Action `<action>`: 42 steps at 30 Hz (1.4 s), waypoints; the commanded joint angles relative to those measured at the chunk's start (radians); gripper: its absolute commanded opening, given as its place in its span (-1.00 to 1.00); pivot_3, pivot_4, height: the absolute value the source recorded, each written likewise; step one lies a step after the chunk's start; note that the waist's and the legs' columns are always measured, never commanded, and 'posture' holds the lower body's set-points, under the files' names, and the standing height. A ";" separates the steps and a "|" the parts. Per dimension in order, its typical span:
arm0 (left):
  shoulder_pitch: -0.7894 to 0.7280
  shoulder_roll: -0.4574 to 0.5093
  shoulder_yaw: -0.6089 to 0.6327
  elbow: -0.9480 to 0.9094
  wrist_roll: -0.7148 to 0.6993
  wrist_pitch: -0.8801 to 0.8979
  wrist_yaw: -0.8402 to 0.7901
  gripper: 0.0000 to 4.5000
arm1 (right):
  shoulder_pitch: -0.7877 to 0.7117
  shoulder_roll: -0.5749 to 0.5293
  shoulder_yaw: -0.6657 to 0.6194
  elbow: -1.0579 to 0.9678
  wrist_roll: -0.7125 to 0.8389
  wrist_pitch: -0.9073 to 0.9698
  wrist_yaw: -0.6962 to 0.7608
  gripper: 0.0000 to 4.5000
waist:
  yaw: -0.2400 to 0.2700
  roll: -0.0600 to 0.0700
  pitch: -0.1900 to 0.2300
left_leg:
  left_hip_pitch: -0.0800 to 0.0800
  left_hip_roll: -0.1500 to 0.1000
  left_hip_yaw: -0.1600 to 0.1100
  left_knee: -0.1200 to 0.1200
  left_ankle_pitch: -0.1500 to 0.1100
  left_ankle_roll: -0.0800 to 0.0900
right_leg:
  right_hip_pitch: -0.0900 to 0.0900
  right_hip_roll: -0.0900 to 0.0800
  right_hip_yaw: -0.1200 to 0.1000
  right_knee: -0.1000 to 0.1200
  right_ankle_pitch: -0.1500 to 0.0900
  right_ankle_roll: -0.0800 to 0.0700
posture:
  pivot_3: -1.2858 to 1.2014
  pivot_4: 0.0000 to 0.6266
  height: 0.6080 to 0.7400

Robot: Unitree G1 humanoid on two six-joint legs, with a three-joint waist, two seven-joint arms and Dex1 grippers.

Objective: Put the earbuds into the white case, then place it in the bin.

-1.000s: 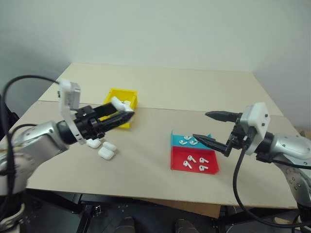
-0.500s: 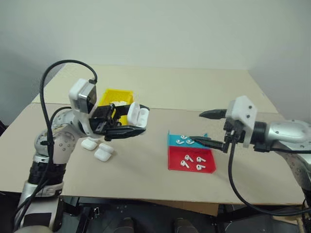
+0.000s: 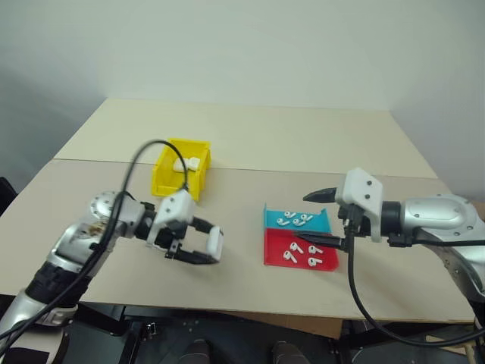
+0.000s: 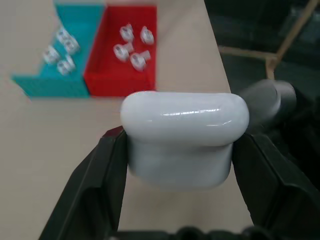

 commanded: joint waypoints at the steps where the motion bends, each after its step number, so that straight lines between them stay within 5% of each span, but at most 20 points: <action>1: -0.053 0.019 -0.054 0.032 0.109 -0.059 -0.044 0.24 | -0.013 -0.004 -0.008 -0.040 -0.004 0.018 -0.010 1.00 | 0.001 0.000 0.000 | 0.000 0.000 0.000 0.000 0.000 0.000 | 0.000 0.000 0.000 0.000 0.000 0.000 | 0.03 -0.52 1.00; 7: -0.078 -0.003 -0.112 0.114 0.234 -0.158 -0.065 0.24 | -0.015 0.005 -0.008 -0.058 0.006 0.041 -0.025 1.00 | 0.000 0.000 0.000 | 0.000 0.000 0.000 0.000 0.000 0.000 | 0.000 0.000 0.000 0.000 0.000 0.000 | 0.03 -0.52 1.00; 12: -0.062 -0.021 -0.131 0.133 0.306 -0.170 -0.047 0.98 | -0.006 0.011 -0.014 -0.069 0.010 0.053 -0.033 1.00 | 0.001 0.000 0.000 | 0.000 0.000 0.000 0.000 0.000 0.000 | 0.000 0.000 0.000 0.000 0.000 0.000 | 0.03 -0.52 1.00; 26: -0.106 0.013 -0.108 0.087 0.314 -0.194 -0.167 0.98 | 0.025 0.023 -0.046 -0.093 0.046 0.078 -0.054 1.00 | 0.001 0.000 0.000 | -0.001 0.000 0.000 0.001 0.000 0.001 | 0.000 0.000 0.000 0.000 0.000 0.000 | 0.03 -0.52 1.00; 42: -0.213 -0.065 -0.249 0.076 0.576 -0.264 -0.156 0.98 | 0.035 0.024 -0.052 -0.113 0.060 0.105 -0.091 1.00 | 0.000 0.000 0.000 | -0.002 0.000 0.000 0.004 -0.002 0.003 | 0.000 0.001 0.000 0.001 0.000 0.000 | 0.03 -0.52 1.00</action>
